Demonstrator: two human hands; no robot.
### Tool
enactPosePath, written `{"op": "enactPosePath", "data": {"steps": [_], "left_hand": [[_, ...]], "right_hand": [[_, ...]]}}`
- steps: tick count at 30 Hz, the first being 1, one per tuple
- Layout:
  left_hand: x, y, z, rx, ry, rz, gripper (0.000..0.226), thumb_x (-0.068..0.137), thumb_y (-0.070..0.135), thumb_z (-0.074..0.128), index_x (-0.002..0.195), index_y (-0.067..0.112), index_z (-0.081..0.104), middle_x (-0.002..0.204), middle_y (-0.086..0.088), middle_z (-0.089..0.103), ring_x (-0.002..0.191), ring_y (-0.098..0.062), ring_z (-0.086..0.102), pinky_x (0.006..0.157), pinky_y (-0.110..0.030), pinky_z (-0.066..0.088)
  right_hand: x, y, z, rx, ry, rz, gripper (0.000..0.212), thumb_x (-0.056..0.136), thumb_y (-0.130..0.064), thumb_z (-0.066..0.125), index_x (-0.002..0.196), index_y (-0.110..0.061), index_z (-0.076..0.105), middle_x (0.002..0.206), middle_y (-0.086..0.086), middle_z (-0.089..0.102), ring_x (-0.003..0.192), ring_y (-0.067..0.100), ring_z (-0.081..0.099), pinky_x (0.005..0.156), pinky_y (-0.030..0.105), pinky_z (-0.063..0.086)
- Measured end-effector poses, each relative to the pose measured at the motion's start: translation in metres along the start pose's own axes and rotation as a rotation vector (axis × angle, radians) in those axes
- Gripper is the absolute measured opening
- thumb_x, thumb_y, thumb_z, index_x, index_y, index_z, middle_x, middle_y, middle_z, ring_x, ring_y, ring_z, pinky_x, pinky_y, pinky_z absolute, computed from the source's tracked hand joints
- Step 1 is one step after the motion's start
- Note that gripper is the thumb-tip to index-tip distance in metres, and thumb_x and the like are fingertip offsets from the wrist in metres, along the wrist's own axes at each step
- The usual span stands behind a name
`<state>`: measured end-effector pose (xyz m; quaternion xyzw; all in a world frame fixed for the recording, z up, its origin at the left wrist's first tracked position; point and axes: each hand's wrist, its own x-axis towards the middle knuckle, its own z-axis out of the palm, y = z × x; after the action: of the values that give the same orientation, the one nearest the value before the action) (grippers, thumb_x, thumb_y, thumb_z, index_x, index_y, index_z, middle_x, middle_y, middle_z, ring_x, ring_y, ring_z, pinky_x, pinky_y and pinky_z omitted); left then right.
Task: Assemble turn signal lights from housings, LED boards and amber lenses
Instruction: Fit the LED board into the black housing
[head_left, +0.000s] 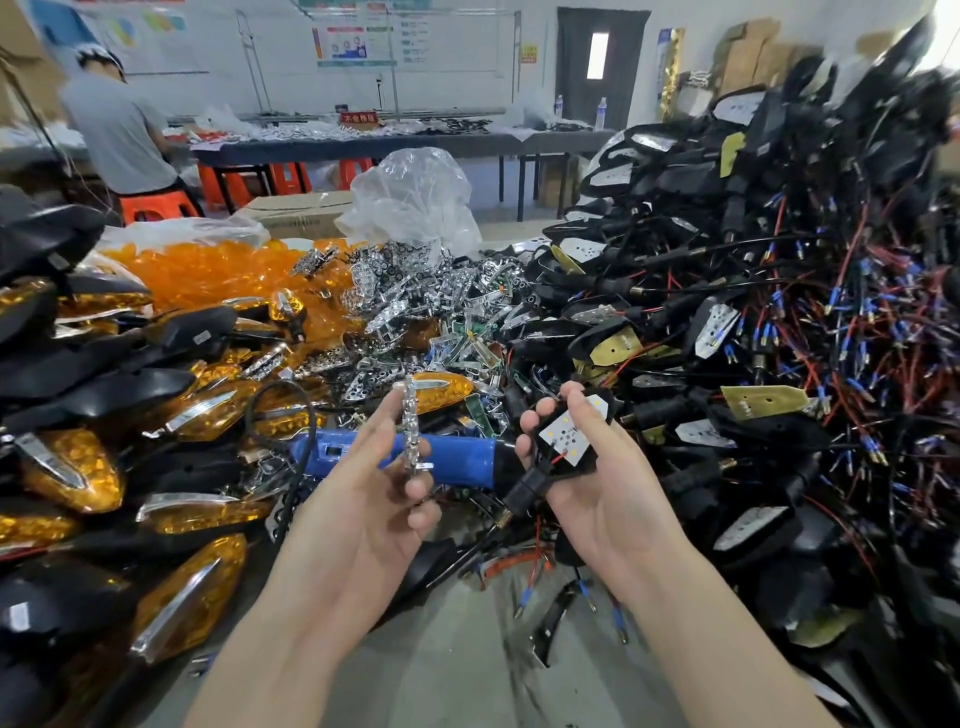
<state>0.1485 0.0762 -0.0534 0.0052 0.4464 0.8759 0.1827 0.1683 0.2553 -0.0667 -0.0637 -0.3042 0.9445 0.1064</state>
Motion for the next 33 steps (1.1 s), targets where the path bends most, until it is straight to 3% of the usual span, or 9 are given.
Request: {"op": "enactPosePath", "data": {"steps": [6, 11, 14, 17, 20, 26, 29, 31, 33], "left_hand": [[-0.001, -0.006, 0.009, 0.028, 0.021, 0.055, 0.059, 0.070, 0.018, 0.075, 0.128, 0.016, 0.062, 0.076, -0.001, 0.054, 0.056, -0.008, 0.045, 0.045, -0.019, 0.041], [0.000, -0.013, 0.018, 0.053, 0.047, 0.092, 0.044, 0.079, 0.016, 0.066, 0.122, 0.003, 0.061, 0.067, -0.003, 0.057, 0.050, -0.009, 0.048, 0.043, -0.021, 0.041], [-0.002, -0.018, 0.019, 0.237, 0.063, 0.209, 0.021, 0.102, 0.016, 0.045, 0.114, 0.011, 0.061, 0.084, -0.007, 0.074, 0.059, -0.017, 0.062, 0.050, -0.026, 0.049], [-0.011, -0.026, 0.013, 0.677, 0.031, 0.360, 0.037, 0.100, 0.050, 0.038, 0.125, 0.030, 0.056, 0.112, 0.008, 0.073, 0.093, -0.014, 0.068, 0.079, -0.031, 0.053], [-0.013, -0.030, 0.007, 0.929, 0.011, 0.414, 0.061, 0.086, 0.077, 0.041, 0.137, 0.045, 0.045, 0.117, 0.015, 0.063, 0.106, -0.002, 0.062, 0.096, -0.027, 0.048], [-0.013, -0.034, 0.010, 1.027, -0.124, 0.597, 0.039, 0.088, 0.058, 0.057, 0.121, 0.038, 0.053, 0.110, 0.014, 0.058, 0.107, -0.014, 0.063, 0.091, -0.042, 0.052], [-0.016, -0.034, 0.011, 1.134, -0.147, 0.682, 0.034, 0.093, 0.053, 0.056, 0.125, 0.049, 0.048, 0.117, 0.021, 0.053, 0.111, -0.007, 0.061, 0.087, -0.034, 0.053], [-0.016, -0.033, 0.011, 1.207, -0.142, 0.743, 0.043, 0.093, 0.054, 0.053, 0.133, 0.061, 0.038, 0.120, 0.027, 0.047, 0.113, 0.001, 0.057, 0.088, -0.019, 0.050], [-0.017, -0.035, 0.011, 1.263, -0.149, 0.764, 0.051, 0.093, 0.056, 0.051, 0.141, 0.058, 0.032, 0.123, 0.028, 0.045, 0.114, 0.006, 0.052, 0.083, -0.005, 0.041]], "right_hand": [[-0.002, 0.001, 0.001, -0.012, 0.008, -0.004, 0.007, 0.100, -0.018, 0.060, 0.097, -0.012, 0.064, 0.081, 0.006, 0.067, 0.072, 0.021, 0.068, 0.062, 0.032, 0.058], [-0.003, 0.002, 0.003, -0.012, -0.014, -0.003, 0.006, 0.096, -0.019, 0.064, 0.094, -0.014, 0.067, 0.083, 0.006, 0.066, 0.074, 0.022, 0.068, 0.064, 0.032, 0.058], [-0.006, 0.004, 0.006, -0.034, -0.033, 0.002, 0.006, 0.094, -0.020, 0.065, 0.091, -0.015, 0.068, 0.083, 0.007, 0.066, 0.075, 0.022, 0.067, 0.065, 0.032, 0.058], [-0.010, 0.006, 0.009, -0.052, -0.010, 0.005, 0.007, 0.098, -0.018, 0.062, 0.095, -0.014, 0.067, 0.081, 0.006, 0.068, 0.073, 0.021, 0.069, 0.065, 0.031, 0.059], [-0.011, 0.006, 0.012, -0.042, 0.000, -0.005, 0.009, 0.099, -0.017, 0.060, 0.095, -0.014, 0.067, 0.080, 0.006, 0.068, 0.073, 0.020, 0.069, 0.066, 0.031, 0.060], [-0.013, 0.007, 0.014, -0.061, -0.024, -0.032, 0.016, 0.098, -0.017, 0.062, 0.086, -0.017, 0.074, 0.081, 0.007, 0.066, 0.072, 0.020, 0.068, 0.065, 0.031, 0.059], [-0.015, 0.006, 0.017, -0.075, -0.048, -0.046, 0.021, 0.094, -0.019, 0.064, 0.078, -0.023, 0.077, 0.080, 0.006, 0.066, 0.071, 0.019, 0.067, 0.065, 0.031, 0.059], [-0.017, 0.007, 0.018, -0.100, -0.056, -0.059, 0.016, 0.087, -0.023, 0.067, 0.076, -0.026, 0.077, 0.079, 0.004, 0.067, 0.072, 0.018, 0.068, 0.066, 0.030, 0.059], [-0.018, 0.008, 0.016, -0.134, -0.061, -0.077, 0.020, 0.090, -0.023, 0.065, 0.075, -0.029, 0.077, 0.078, 0.003, 0.068, 0.073, 0.016, 0.068, 0.067, 0.029, 0.059]]}}
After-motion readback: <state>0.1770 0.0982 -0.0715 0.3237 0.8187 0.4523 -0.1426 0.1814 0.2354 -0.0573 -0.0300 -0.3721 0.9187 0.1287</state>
